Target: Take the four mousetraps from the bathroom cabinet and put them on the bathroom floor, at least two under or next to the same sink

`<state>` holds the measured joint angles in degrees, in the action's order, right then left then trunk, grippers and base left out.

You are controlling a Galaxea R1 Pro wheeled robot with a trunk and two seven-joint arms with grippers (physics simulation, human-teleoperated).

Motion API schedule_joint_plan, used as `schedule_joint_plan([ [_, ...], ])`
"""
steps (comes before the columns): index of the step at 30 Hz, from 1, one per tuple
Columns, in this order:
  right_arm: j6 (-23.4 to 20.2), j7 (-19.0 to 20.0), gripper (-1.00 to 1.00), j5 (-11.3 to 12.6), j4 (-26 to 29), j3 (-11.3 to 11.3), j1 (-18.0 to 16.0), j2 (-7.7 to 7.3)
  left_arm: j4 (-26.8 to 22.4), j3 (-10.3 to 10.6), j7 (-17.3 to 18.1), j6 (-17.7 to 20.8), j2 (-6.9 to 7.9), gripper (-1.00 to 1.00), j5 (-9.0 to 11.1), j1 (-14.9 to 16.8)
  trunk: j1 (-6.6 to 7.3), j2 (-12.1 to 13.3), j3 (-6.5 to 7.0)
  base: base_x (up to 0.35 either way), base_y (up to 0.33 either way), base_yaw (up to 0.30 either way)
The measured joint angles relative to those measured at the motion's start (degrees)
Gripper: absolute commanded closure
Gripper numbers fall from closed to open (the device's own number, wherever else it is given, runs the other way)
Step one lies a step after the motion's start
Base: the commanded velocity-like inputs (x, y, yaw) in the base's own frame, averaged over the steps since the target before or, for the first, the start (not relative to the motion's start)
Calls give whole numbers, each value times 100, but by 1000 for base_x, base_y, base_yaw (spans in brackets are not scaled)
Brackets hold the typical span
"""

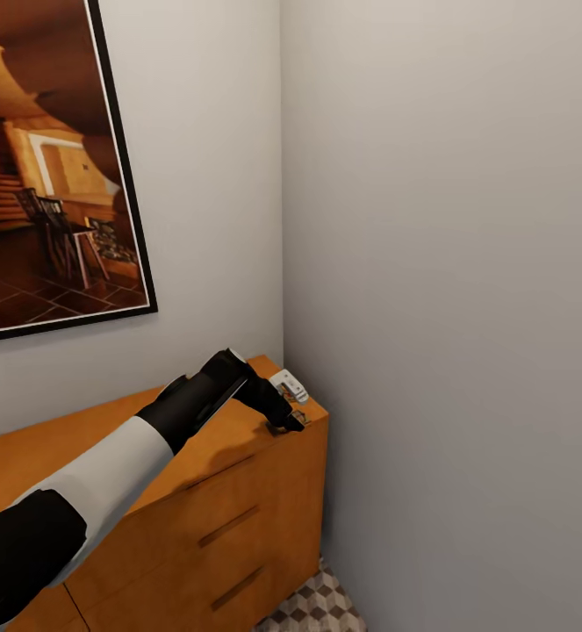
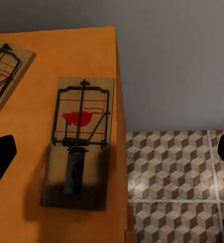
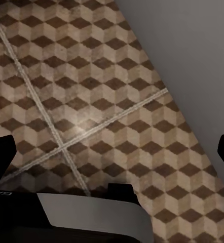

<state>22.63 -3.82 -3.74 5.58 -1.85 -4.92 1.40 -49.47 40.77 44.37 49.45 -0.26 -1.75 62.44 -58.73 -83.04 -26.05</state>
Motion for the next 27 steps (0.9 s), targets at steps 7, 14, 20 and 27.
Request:
schedule_joint_plan([
  [7, -1, 0, -100, 0, 0, 1, 0, 0, -12, -89, -9, 8, 0, -100, -3, 0, 0, 0, -43, 0, 0, 0],
  [14, -4, 0, -100, 0, 0, 4, -2, 0, -4, -178, -15, 9, 0, -100, -6, 0, 0, 0, -88, 0, 0, 0],
  [20, -2, 0, -100, 0, 0, 6, -4, 0, -7, -197, -16, 9, 0, -100, -6, 0, 0, 0, -128, 0, 0, 0],
  [27, -3, 0, -100, 0, 0, 5, -4, 0, -3, -201, -16, 9, 0, -100, -7, 0, 0, 0, -173, 0, 0, 0],
])
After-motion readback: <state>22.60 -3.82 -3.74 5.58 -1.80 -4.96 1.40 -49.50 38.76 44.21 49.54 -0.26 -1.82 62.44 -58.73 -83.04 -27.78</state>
